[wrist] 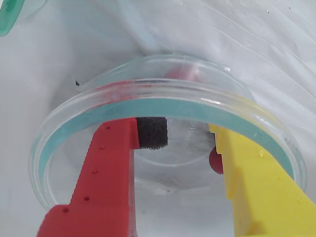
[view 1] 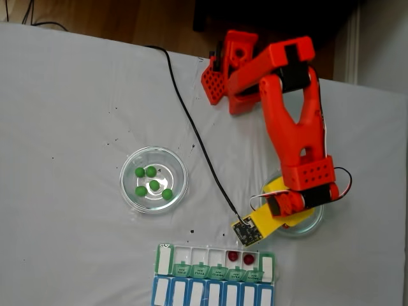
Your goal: Sort medicines into box.
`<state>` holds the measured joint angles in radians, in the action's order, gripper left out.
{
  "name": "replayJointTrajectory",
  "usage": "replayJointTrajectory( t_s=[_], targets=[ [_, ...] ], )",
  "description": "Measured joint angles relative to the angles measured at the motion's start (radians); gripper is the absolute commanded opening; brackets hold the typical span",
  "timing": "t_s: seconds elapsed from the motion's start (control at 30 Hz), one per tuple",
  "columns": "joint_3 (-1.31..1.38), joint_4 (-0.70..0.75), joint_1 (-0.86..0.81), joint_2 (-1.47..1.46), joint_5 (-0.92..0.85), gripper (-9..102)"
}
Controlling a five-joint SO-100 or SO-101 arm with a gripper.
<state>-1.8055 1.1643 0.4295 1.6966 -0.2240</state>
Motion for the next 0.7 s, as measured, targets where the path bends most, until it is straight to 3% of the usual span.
replayJointTrajectory(
  t_s=[0.7],
  targets=[
    [0.012,-0.037,0.0,-0.017,0.049,14]
  ],
)
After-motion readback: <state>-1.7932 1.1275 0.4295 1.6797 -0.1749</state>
